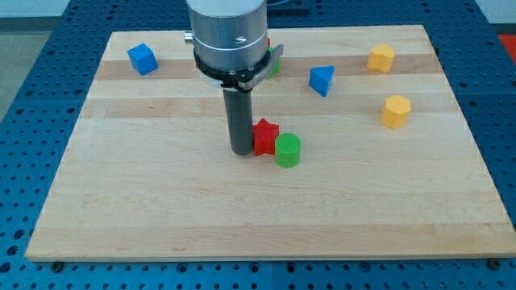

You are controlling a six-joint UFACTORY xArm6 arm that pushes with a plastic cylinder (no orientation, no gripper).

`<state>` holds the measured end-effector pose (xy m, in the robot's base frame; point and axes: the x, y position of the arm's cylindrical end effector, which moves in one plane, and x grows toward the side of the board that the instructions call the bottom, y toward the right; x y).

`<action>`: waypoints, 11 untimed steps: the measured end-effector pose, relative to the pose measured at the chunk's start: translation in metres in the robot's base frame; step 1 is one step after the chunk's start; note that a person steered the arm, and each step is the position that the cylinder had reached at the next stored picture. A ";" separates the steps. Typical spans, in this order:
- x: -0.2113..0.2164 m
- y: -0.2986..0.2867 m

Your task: Slightly slide the green circle into the red star

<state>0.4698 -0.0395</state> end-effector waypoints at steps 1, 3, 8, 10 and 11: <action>-0.045 0.018; -0.082 0.029; 0.146 0.102; 0.057 0.098; -0.003 0.091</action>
